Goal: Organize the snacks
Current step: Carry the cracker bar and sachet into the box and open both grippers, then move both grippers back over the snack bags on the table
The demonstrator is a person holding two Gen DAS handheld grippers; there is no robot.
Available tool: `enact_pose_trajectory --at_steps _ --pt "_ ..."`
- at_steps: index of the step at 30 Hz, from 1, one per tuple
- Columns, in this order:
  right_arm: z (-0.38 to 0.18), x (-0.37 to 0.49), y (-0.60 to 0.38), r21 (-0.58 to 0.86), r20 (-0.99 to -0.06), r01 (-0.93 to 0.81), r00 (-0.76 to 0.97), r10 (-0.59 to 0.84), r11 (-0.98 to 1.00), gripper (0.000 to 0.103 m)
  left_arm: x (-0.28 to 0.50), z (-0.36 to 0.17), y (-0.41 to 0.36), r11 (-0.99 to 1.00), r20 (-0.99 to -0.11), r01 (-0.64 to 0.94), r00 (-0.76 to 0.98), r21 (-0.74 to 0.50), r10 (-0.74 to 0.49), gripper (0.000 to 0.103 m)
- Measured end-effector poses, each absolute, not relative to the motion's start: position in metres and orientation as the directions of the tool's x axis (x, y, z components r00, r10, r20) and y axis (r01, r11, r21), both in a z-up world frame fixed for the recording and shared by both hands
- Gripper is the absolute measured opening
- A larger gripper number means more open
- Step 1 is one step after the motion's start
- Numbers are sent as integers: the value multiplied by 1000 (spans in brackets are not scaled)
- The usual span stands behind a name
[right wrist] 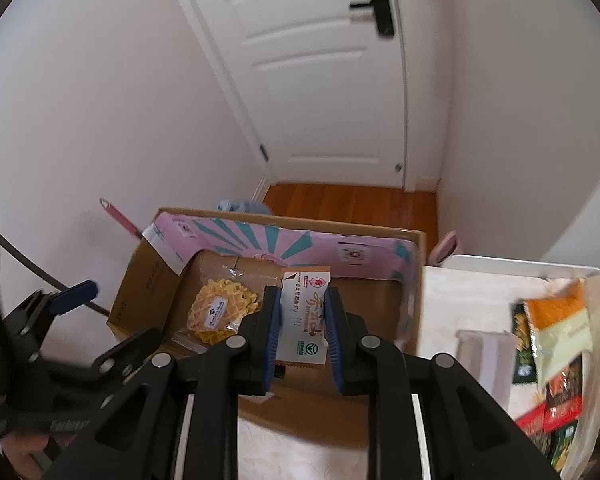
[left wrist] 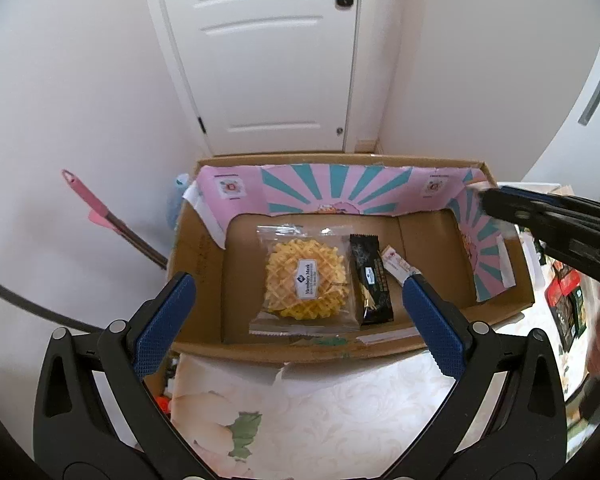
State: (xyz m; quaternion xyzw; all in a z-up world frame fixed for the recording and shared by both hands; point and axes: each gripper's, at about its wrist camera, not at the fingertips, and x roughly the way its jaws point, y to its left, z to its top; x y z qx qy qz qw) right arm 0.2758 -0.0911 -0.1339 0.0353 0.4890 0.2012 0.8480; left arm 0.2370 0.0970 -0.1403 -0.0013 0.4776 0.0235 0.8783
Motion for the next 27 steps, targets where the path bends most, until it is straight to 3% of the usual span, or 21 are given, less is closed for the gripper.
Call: enact_pose_trajectory --at_steps 14,15,16,18,27 --pt "-196 320 -60 251 -902 -330 261 343 910 23 218 -141 107 991 -818 -130 572 -27 53 103" --pt "-197 321 -62 253 -902 -324 263 344 912 40 217 -141 107 991 -816 -130 575 -29 51 103" --pt "-197 322 -64 255 -900 -320 266 345 913 69 216 -141 108 991 -815 -132 578 -32 51 103" --pt "-195 322 -69 277 -888 -321 274 369 906 91 215 -140 109 990 -813 -135 581 -38 48 103" --pt "-180 310 -76 287 -863 -330 320 392 900 91 210 -132 117 984 -801 -168 597 -65 49 103"
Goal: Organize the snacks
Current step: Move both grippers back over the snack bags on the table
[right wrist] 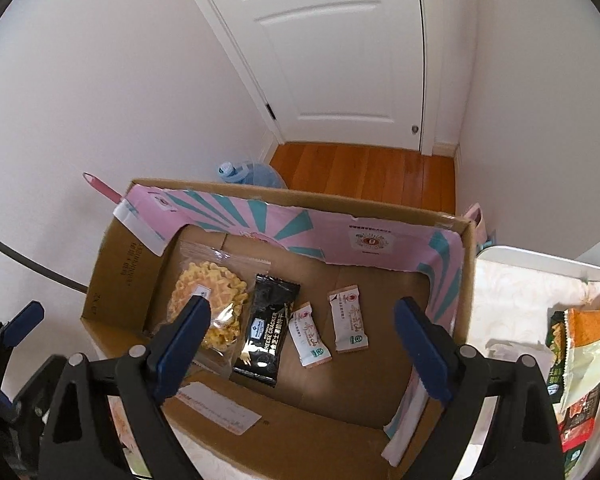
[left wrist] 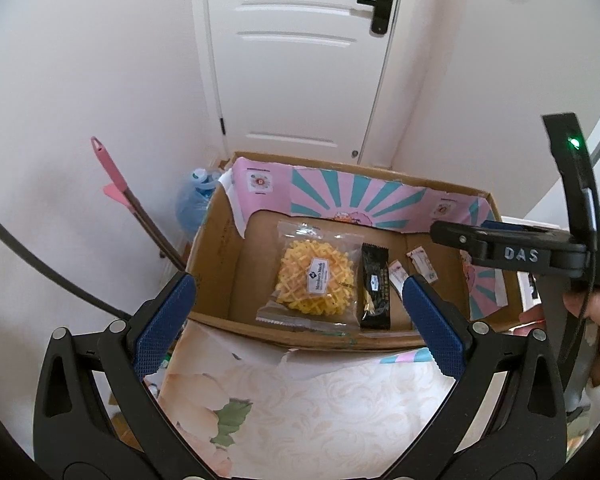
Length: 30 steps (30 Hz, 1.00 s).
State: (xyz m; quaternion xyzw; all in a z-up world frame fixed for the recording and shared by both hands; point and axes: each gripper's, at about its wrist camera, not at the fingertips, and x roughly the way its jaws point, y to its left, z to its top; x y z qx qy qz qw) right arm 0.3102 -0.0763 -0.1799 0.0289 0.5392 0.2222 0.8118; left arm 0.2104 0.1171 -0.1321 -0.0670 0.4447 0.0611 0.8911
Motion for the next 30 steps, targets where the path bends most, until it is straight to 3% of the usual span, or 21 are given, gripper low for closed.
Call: enact_pose_trajectory --at_steps 11,16,21,30 --pt "-126 255 -112 281 -789 -304 467 400 910 92 198 -98 91 995 -745 -99 663 9 73 103" --pt "-101 215 -146 224 -765 -235 558 320 946 92 196 -88 69 1000 -734 -15 679 -6 6 103" --pt "-86 173 -185 101 -742 -119 652 154 988 92 196 -82 40 995 -727 76 680 -64 -99 103" --pt "-92 126 -266 27 -754 -14 657 29 1000 92 191 -75 -41 973 -721 195 657 -122 -222 103"
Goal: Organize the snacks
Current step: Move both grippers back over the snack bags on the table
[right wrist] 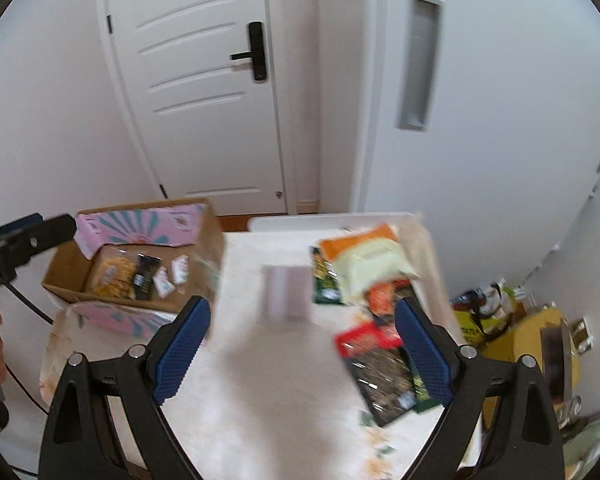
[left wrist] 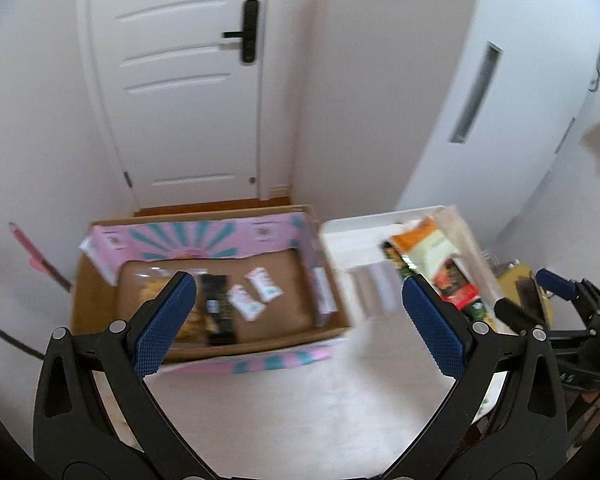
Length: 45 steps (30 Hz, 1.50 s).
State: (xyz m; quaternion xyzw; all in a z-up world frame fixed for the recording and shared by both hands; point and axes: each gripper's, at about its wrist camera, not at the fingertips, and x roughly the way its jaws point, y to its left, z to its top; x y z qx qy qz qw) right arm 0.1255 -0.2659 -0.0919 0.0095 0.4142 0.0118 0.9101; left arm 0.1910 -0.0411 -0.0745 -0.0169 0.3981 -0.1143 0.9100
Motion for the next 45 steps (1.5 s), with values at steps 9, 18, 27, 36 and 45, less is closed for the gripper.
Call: enact_pose_trajectory --at_steps 9,18,27,36,45 --pt "-119 113 -337 53 -769 -87 632 96 995 92 178 -107 -141 976 -770 145 600 -162 -217 102" --pt "-168 115 -381 93 -818 -204 542 192 974 92 199 -180 -210 987 -843 84 515 -134 -158 90" --pt "-201 127 -390 107 -822 -226 527 214 968 92 248 -240 -226 996 -883 56 462 -64 -83 84" --pt "-219 132 -388 98 -829 -206 525 194 974 92 275 -273 -222 998 -901 47 429 -52 -67 77" --pt "-234 130 -389 103 -849 -120 507 150 987 90 288 -286 -214 994 -911 79 400 -73 -98 62"
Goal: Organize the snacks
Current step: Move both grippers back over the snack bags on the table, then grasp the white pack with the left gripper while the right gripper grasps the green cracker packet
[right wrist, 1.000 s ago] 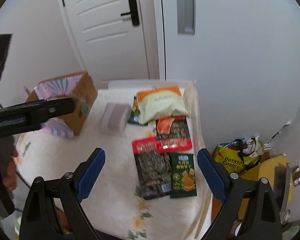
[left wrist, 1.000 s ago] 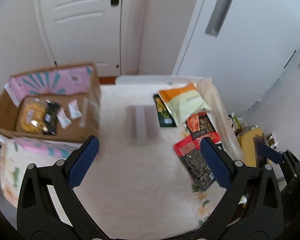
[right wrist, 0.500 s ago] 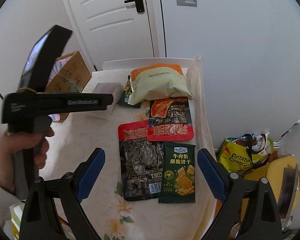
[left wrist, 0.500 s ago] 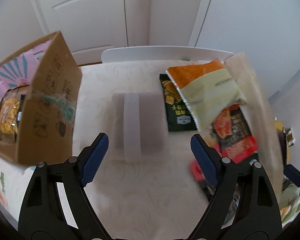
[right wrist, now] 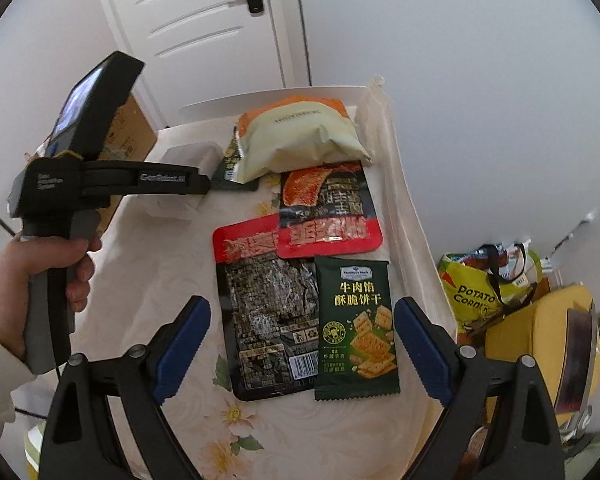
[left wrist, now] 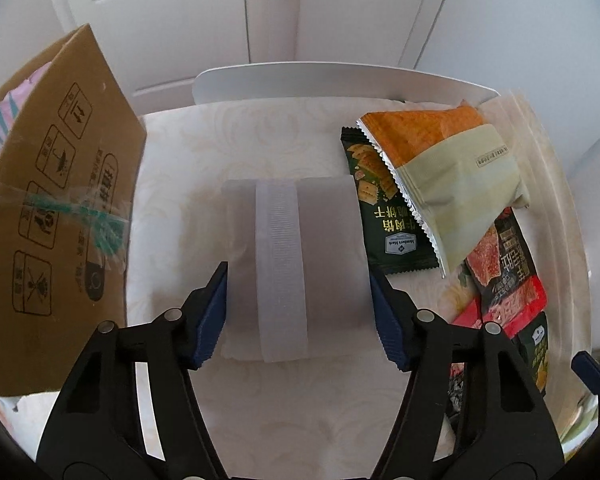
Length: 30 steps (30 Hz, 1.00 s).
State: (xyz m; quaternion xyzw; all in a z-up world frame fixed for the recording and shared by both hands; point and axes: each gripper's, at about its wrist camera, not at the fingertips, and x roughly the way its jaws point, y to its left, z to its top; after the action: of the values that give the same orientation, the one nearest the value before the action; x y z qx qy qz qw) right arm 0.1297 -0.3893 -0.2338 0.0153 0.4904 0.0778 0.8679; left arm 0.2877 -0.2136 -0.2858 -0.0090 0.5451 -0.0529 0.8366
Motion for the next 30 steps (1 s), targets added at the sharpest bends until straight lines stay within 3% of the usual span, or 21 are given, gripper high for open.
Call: enact_pose_trajectory --at_steps 7,12,20,30 --pt "-242 133 -391 80 -870 -25 486 82 996 69 289 -285 -204 989 -916 105 377 -104 -136 60" --pt "-246 139 -393 39 -873 39 488 14 998 67 285 -286 -198 986 -918 127 366 -112 -151 60" --pt "-260 148 -400 5 -890 107 454 -44 994 55 282 -280 -199 980 -906 154 383 -129 -180 60" --pt "-266 151 -404 11 -895 119 443 -43 993 43 275 -259 -206 971 -889 183 404 -154 -217 60"
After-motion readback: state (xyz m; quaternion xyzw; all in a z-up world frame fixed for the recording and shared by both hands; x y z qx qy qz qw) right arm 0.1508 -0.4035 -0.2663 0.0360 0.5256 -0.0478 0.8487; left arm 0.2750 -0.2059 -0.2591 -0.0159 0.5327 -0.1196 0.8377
